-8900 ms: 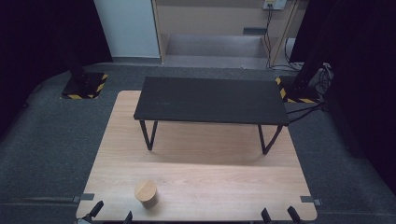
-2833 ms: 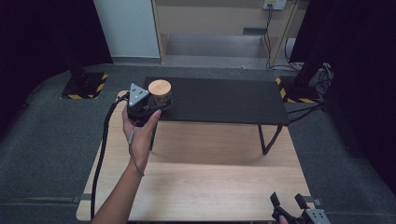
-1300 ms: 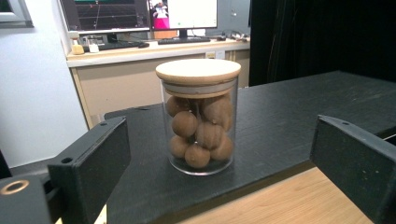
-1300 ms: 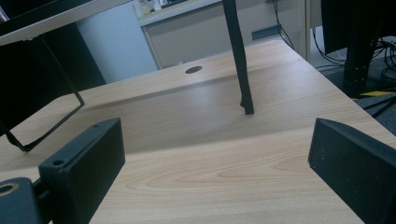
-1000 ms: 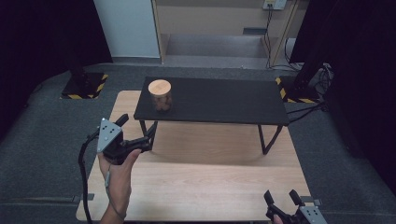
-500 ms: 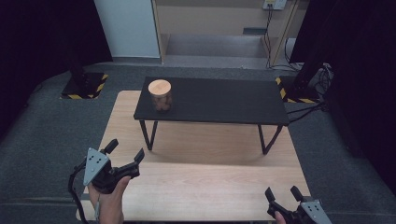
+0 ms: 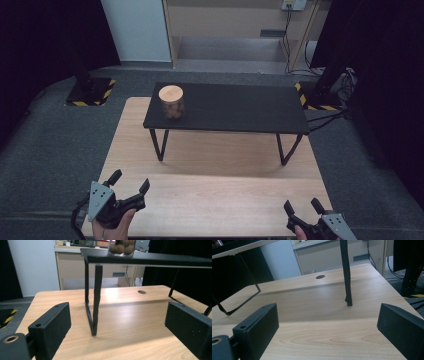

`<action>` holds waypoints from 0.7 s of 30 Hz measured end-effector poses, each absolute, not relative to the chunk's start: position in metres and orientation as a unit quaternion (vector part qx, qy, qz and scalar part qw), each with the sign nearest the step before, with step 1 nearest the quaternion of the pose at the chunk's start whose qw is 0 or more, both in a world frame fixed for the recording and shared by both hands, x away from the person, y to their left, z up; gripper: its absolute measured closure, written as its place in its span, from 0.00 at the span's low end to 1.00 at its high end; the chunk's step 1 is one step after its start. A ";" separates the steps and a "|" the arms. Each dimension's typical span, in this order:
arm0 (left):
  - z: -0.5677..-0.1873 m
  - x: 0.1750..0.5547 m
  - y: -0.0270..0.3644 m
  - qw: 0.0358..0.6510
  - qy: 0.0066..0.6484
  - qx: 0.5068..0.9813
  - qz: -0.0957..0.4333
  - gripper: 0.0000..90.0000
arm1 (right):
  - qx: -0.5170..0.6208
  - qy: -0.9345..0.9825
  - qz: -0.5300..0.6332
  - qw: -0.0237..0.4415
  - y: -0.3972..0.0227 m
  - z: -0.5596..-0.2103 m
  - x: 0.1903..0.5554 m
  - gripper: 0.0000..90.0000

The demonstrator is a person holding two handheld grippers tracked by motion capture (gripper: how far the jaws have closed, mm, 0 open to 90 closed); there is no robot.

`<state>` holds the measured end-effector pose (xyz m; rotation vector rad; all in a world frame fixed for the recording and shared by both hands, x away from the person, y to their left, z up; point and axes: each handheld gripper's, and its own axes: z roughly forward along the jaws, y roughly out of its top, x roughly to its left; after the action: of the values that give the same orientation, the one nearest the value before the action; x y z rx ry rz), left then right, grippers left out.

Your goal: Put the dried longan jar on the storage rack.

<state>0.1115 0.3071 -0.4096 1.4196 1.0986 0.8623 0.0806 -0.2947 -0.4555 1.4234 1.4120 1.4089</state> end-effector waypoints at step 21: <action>-0.446 0.087 0.315 0.517 0.491 0.595 0.372 0.05 | 0.543 0.545 0.541 0.339 -0.300 -0.460 0.083 0.04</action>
<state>0.0870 0.3154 -0.4455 1.4281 1.1778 0.8940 0.0833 -0.2997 -0.4596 1.4138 1.4197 1.4099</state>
